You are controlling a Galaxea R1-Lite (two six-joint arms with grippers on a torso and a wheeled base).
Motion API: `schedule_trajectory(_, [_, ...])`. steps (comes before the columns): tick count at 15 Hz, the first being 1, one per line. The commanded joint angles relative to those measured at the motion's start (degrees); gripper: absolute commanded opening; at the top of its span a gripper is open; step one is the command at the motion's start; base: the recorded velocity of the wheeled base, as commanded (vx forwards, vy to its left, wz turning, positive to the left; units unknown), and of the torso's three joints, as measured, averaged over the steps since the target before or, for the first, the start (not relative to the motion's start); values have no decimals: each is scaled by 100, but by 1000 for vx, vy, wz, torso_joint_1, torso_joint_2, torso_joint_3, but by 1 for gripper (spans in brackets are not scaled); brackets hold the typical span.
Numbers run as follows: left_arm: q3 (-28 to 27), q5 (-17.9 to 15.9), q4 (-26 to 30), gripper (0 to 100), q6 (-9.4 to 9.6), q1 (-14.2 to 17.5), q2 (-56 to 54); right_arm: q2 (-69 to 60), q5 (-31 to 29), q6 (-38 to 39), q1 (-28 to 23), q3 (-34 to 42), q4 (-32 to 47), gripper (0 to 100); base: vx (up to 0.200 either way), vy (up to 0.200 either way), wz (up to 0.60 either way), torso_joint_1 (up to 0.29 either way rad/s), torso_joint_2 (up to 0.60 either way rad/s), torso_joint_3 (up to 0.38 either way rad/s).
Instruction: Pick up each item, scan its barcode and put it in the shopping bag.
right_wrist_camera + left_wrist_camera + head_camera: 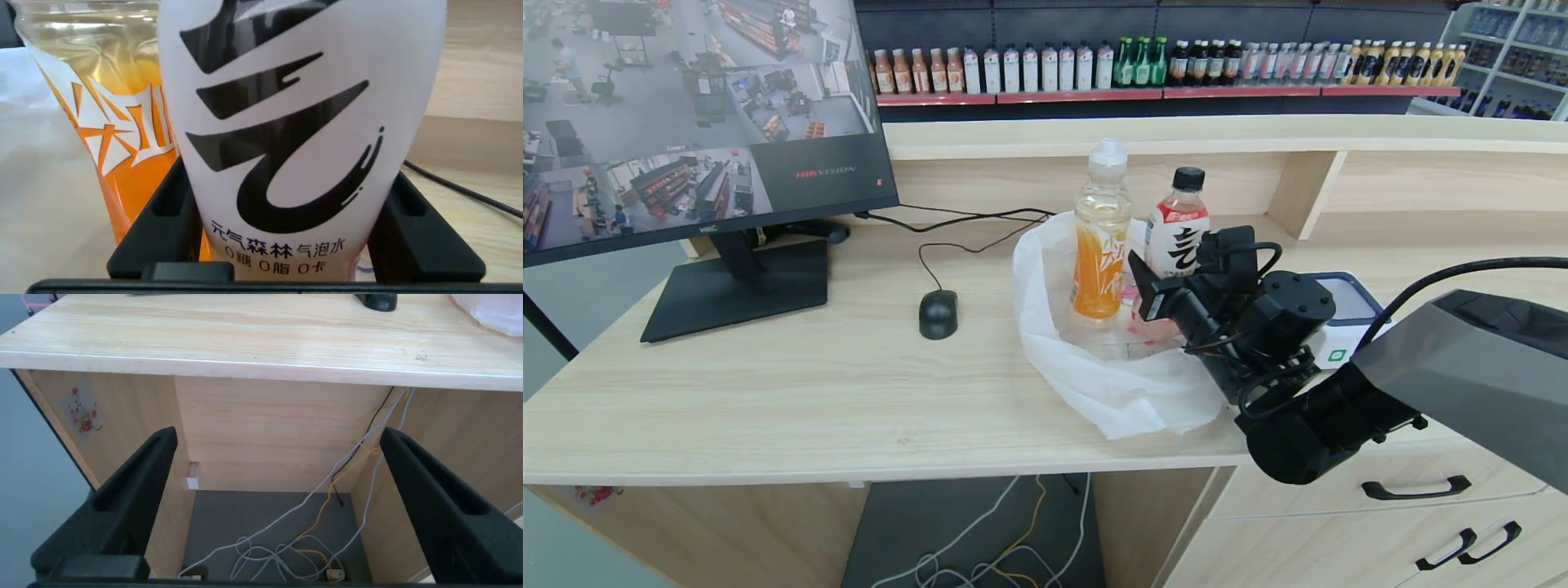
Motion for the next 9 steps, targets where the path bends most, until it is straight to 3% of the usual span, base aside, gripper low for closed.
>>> schedule_trajectory(1, [1, 2, 2, 100, -7, 4, 0, 18, 1, -1, -11, 85, 23, 0, 0, 0, 0, 0, 0, 0])
schedule_trajectory(9, [1, 2, 2, 100, 2, 4, 0, -8, -8, -10, -11, 331, -47, 0, 0, 0, 0, 0, 0, 0])
